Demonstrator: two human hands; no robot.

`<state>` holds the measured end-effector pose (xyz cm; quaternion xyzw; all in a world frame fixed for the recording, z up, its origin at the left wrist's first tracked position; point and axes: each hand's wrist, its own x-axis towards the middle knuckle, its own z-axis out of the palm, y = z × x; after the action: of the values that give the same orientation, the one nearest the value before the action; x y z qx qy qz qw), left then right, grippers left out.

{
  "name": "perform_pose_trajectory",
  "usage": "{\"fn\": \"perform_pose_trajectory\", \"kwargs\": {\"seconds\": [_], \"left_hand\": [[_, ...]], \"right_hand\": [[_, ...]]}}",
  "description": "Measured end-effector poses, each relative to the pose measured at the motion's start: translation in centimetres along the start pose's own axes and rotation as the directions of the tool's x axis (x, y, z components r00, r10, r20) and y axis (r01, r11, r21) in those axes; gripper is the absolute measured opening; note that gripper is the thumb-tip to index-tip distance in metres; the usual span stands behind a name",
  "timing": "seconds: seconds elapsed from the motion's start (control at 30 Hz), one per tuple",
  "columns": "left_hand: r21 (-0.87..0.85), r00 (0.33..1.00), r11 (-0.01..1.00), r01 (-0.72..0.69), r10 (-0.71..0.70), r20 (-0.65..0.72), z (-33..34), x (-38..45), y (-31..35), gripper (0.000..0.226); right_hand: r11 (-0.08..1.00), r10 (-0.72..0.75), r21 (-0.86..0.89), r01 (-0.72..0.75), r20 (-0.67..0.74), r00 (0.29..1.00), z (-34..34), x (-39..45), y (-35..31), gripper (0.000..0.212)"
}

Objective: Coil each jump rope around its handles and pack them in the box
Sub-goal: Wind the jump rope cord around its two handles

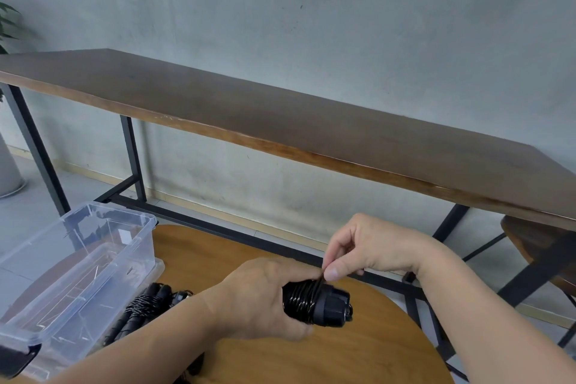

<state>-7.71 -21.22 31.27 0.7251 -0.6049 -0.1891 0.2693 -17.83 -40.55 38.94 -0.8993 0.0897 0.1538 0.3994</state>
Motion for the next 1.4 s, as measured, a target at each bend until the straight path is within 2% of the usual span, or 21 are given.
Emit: {"fn": "perform_pose_trajectory", "kwargs": {"seconds": [0.07, 0.13, 0.27, 0.33, 0.4, 0.43, 0.47, 0.5, 0.57, 0.67, 0.77, 0.87, 0.93, 1.03, 1.17, 1.3, 1.4], "left_hand": [[-0.154, 1.000, 0.988, 0.026, -0.026, 0.002, -0.6, -0.4, 0.3, 0.047], [-0.232, 0.998, 0.972, 0.030, -0.042, -0.049, -0.7, -0.4, 0.3, 0.054], [-0.316, 0.988, 0.946, 0.066, -0.107, -0.113, -0.4, -0.3, -0.2, 0.067], [-0.374, 0.989, 0.926, 0.057, -0.103, -0.105, -0.3, -0.3, -0.4, 0.071], [-0.475, 0.989, 0.879, 0.030, -0.095, -0.112, -0.2, -0.3, -0.3, 0.062], [-0.514, 0.988, 0.857, 0.018, -0.095, -0.123, -0.1, -0.3, -0.2, 0.056], [-0.536, 0.986, 0.844, 0.007, -0.096, -0.139, 0.0, -0.2, -0.2, 0.050], [-0.543, 0.983, 0.840, -0.002, -0.099, -0.156, 0.2, -0.2, -0.2, 0.045], [-0.553, 0.977, 0.833, -0.012, -0.109, -0.185, 0.7, 0.0, -0.5, 0.039], [-0.572, 0.954, 0.820, 0.015, -0.183, -0.237, 1.5, 0.2, -1.2, 0.038], [-0.580, 0.933, 0.814, 0.038, -0.237, -0.272, 1.8, 0.7, -1.4, 0.041], [-0.528, 0.929, 0.845, 0.077, -0.253, -0.270, 1.8, 1.0, -1.7, 0.038], [-0.453, 0.937, 0.885, 0.111, -0.245, -0.249, 1.6, 0.9, -2.0, 0.038], [-0.347, 0.942, 0.924, 0.159, -0.248, -0.228, 1.2, 0.7, -2.1, 0.037], [-0.379, 0.944, 0.913, 0.150, -0.247, -0.220, 0.3, 0.7, -1.8, 0.033], [-0.590, 0.931, 0.796, 0.136, -0.306, -0.198, -0.2, 0.8, -1.3, 0.030], [-0.755, 0.908, 0.635, 0.164, -0.396, -0.136, -0.1, 1.0, -1.2, 0.028]], "right_hand": [[0.987, -0.013, 0.163, 0.018, -0.030, 0.999, 0.4, 0.2, 1.3, 0.013], [0.923, -0.023, 0.381, 0.056, -0.089, 0.996, 1.5, 0.7, 2.7, 0.017], [0.712, 0.008, 0.693, 0.116, -0.173, 0.985, 4.0, 2.1, 5.1, 0.043], [0.588, 0.013, 0.795, 0.153, -0.198, 0.980, 5.2, 2.6, 5.9, 0.046], [0.435, 0.009, 0.879, 0.195, -0.221, 0.975, 6.3, 2.7, 6.1, 0.037], [0.376, 0.014, 0.900, 0.219, -0.243, 0.970, 6.8, 2.7, 6.0, 0.025], [0.339, 0.033, 0.908, 0.245, -0.271, 0.962, 7.4, 2.6, 5.9, 0.013], [0.321, 0.071, 0.910, 0.261, -0.298, 0.952, 7.9, 2.6, 5.7, 0.010], [0.345, 0.159, 0.899, 0.272, -0.341, 0.927, 8.9, 2.4, 5.0, 0.019], [0.530, 0.245, 0.814, 0.236, -0.413, 0.877, 10.2, 2.1, 4.2, 0.028], [0.719, 0.255, 0.670, 0.184, -0.501, 0.827, 11.1, 2.0, 3.2, 0.034], [0.853, 0.275, 0.517, 0.075, -0.566, 0.777, 11.3, 1.8, 2.3, 0.038], [0.875, 0.294, 0.483, 0.024, -0.570, 0.768, 11.3, 1.8, 1.9, 0.039], [0.847, 0.333, 0.532, 0.000, -0.532, 0.779, 11.5, 1.6, 1.3, 0.036], [0.825, 0.323, 0.564, 0.029, -0.512, 0.796, 11.4, 1.1, 0.6, 0.030], [0.897, 0.213, 0.439, 0.054, -0.535, 0.818, 10.9, 0.2, 0.1, 0.015], [0.983, 0.097, 0.183, 0.021, -0.614, 0.783, 10.7, -0.4, 0.2, 0.019]]}}
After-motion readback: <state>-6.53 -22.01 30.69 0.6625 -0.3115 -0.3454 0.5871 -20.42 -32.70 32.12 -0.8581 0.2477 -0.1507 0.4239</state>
